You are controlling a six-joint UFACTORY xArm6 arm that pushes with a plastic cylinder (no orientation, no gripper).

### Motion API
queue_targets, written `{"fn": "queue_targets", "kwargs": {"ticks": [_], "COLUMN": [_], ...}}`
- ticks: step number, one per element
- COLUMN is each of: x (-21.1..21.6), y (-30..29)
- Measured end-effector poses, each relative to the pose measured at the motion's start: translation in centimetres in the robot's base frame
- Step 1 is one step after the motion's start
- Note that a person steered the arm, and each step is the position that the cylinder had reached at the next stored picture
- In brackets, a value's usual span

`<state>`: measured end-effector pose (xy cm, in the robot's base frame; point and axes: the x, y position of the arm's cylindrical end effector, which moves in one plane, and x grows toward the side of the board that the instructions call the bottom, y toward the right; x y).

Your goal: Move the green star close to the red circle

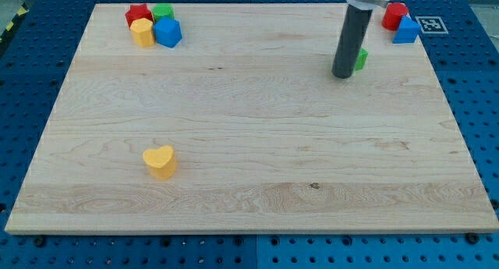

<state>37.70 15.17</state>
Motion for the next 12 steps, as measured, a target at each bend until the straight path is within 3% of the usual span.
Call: {"fn": "queue_targets", "kwargs": {"ticks": [1,4,6,7,8,9,11,12], "x": [-2.0,-2.4,-2.4,-1.4,-4.0,-6.5,-2.7,-4.0], "y": [1.4,6.0,6.0,2.5,0.4,2.6,4.9,7.1]}}
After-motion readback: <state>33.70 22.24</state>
